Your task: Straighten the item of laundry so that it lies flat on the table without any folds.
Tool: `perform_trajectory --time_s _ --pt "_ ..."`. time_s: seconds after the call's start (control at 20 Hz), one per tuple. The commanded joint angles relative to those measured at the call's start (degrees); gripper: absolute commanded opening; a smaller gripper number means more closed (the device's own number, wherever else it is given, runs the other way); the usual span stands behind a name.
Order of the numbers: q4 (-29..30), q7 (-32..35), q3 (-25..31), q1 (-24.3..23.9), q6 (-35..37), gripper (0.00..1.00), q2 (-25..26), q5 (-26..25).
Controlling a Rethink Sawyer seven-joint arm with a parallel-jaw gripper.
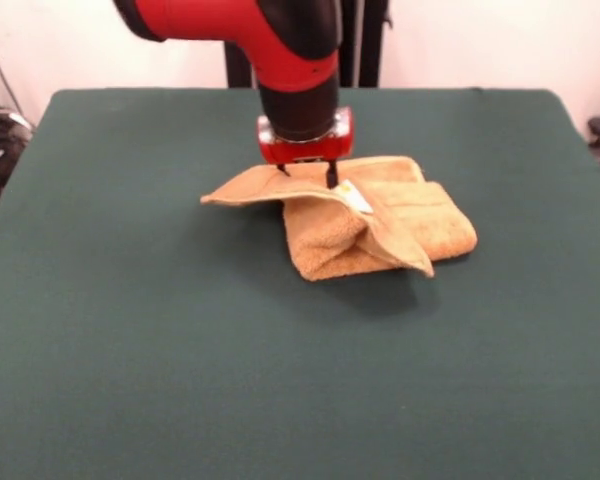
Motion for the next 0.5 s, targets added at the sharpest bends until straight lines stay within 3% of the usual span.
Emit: perform_trajectory --time_s 0.05,0.5 --pt "-8.2 -8.7 4.2 -6.2 -2.1 1.00 5.4 -7.9" --pt "-8.8 -5.2 4.0 -9.1 -0.8 1.00 4.0 -10.9"
